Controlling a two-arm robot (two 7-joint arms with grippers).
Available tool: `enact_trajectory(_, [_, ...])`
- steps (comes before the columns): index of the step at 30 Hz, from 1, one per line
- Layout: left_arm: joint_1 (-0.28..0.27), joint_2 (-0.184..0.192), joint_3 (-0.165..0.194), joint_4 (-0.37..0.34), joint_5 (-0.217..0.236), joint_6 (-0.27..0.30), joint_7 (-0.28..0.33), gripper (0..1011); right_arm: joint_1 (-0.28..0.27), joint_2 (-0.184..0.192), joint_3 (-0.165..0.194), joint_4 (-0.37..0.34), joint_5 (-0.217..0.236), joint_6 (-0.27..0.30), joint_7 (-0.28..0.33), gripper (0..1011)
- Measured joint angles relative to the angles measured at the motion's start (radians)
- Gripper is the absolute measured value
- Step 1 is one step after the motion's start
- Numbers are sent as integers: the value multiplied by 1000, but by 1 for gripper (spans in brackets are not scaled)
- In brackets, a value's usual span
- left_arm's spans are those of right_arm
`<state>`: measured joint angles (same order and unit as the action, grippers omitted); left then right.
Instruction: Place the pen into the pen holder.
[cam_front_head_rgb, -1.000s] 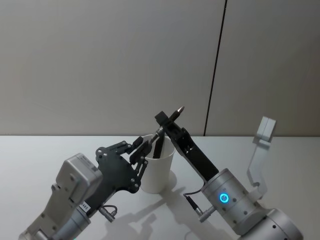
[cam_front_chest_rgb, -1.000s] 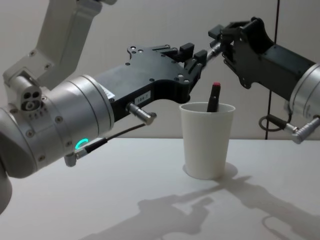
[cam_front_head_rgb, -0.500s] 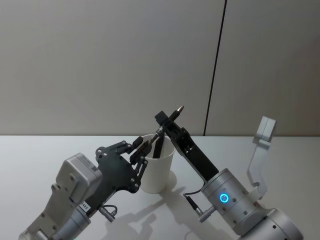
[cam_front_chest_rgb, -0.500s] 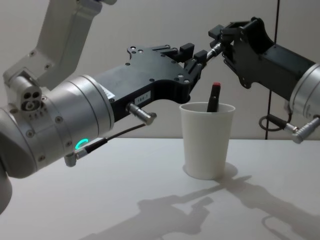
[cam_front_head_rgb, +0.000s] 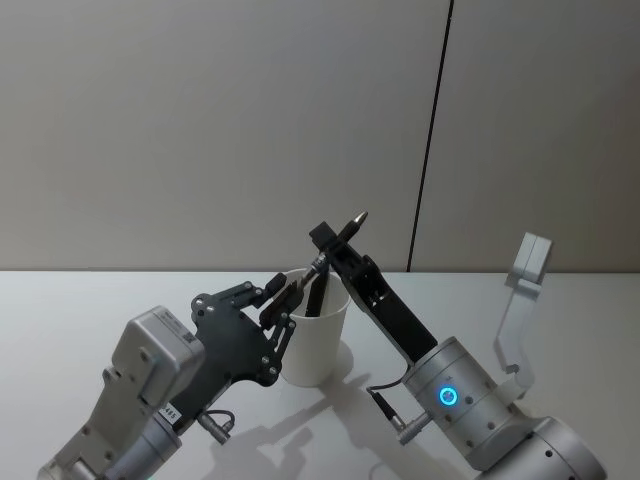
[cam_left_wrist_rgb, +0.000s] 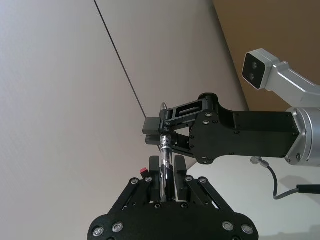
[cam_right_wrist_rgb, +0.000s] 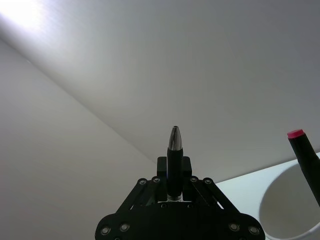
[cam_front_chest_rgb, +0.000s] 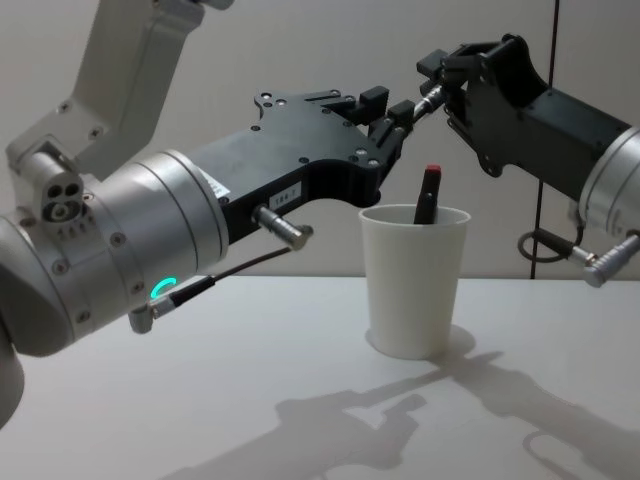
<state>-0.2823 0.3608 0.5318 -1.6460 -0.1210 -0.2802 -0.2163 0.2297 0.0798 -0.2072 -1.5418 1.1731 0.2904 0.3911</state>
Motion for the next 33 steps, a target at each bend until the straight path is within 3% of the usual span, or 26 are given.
enact_trajectory(5, [0, 0, 0, 0, 0, 0, 0, 180, 0, 0, 0, 0, 0, 0, 0, 154])
enact_trajectory(18, [0, 0, 0, 0, 0, 0, 0, 628, 0, 0, 0, 0, 0, 0, 0, 154])
enact_trajectory(19, [0, 0, 0, 0, 0, 0, 0, 628, 0, 0, 0, 0, -1, 0, 0, 153])
enact_trajectory(21, [0, 0, 0, 0, 0, 0, 0, 734, 0, 1, -1, -1, -2, -2, -1, 154])
enact_trajectory(22, [0, 0, 0, 0, 0, 0, 0, 734, 1, 2, -1, -2, -4, -4, -1, 154])
enact_trajectory(25, [0, 0, 0, 0, 0, 0, 0, 852, 3, 6, -3, -7, -19, -18, -6, 153])
enact_trajectory(33, [0, 0, 0, 0, 0, 0, 0, 1004, 15, 24, -15, -20, -87, -74, -32, 153])
